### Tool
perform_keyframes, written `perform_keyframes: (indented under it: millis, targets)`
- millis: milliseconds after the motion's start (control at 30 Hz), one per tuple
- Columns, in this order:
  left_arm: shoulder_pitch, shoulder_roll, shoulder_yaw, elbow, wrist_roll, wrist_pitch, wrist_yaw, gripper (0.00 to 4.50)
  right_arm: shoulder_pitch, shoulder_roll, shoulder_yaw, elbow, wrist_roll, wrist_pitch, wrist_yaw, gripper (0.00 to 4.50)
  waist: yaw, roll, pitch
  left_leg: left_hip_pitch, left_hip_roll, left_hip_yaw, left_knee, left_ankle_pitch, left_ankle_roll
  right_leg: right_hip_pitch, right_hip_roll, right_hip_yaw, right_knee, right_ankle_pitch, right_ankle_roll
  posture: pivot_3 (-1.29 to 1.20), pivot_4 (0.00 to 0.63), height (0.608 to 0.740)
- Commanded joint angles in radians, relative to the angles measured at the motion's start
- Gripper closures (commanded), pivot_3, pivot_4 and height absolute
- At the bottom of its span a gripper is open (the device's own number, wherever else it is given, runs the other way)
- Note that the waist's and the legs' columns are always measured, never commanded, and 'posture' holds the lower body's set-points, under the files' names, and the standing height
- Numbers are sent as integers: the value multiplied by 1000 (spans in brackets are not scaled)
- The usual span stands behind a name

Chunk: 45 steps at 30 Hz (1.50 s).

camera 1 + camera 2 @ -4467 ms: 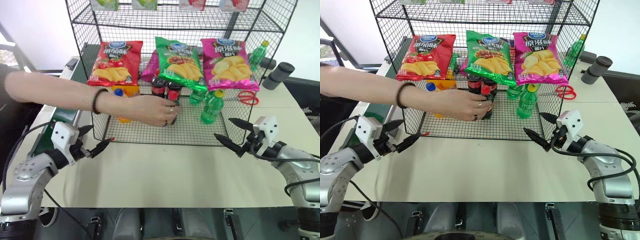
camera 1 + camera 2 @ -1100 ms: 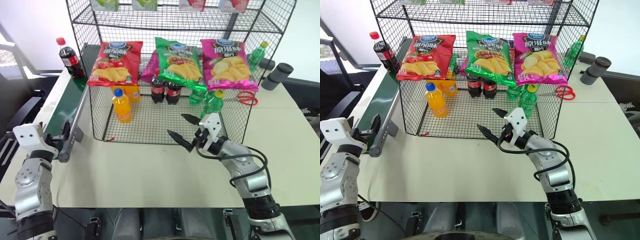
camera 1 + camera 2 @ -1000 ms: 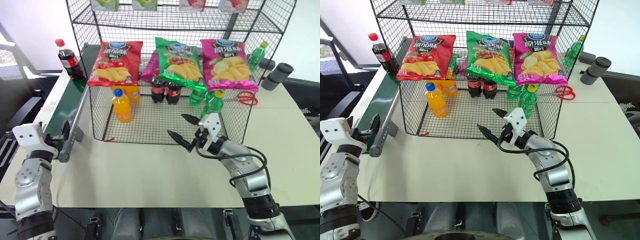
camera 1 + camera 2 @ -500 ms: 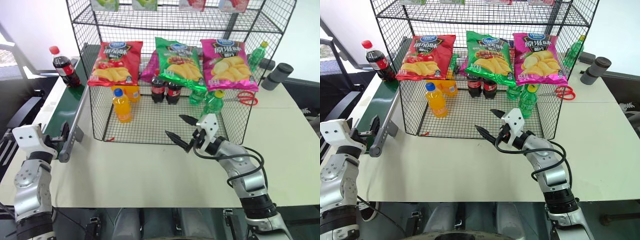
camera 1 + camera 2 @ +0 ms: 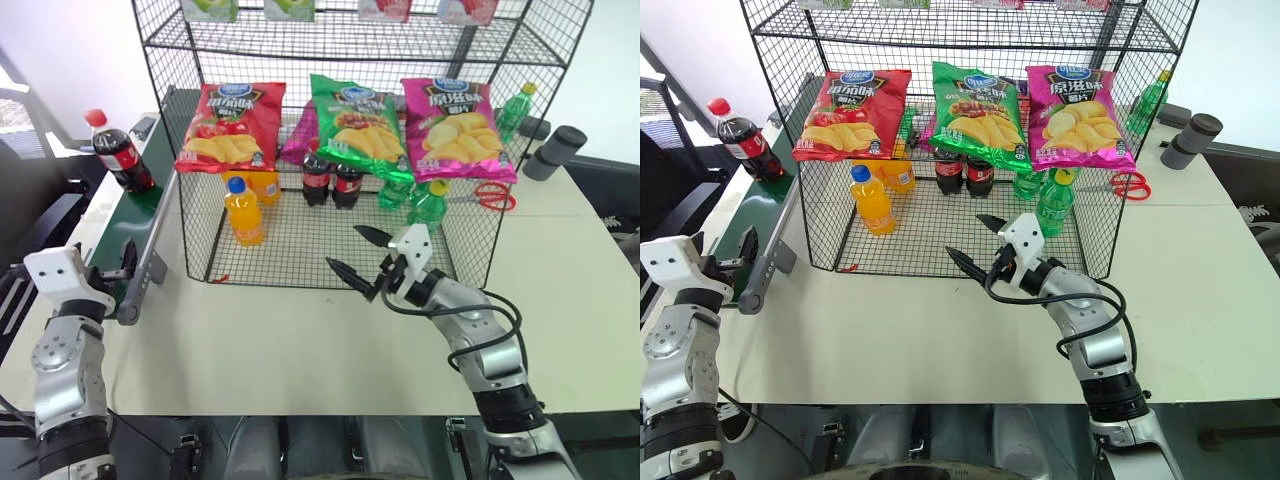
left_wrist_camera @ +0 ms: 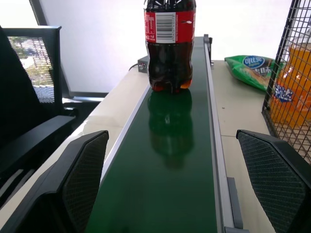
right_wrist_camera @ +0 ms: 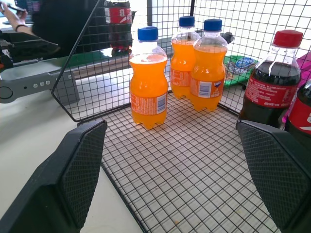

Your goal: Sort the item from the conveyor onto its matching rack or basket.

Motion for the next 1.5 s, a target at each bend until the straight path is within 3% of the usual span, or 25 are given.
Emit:
perform_keyframes:
  millis: [33, 1500]
  targets:
    - [-11, 9, 11, 0, 4, -32, -1, 0, -13, 7, 3, -10, -2, -25, 5, 80, 0, 0, 0, 0, 0, 0, 0, 0, 0, 0, 0, 0, 0, 0, 0, 0, 150, 740]
    - [5, 9, 39, 19, 14, -62, 70, 0, -10, 9, 26, -17, -9, -22, 18, 80, -1, 0, 0, 0, 0, 0, 0, 0, 0, 0, -1, 0, 0, 0, 0, 0, 150, 740]
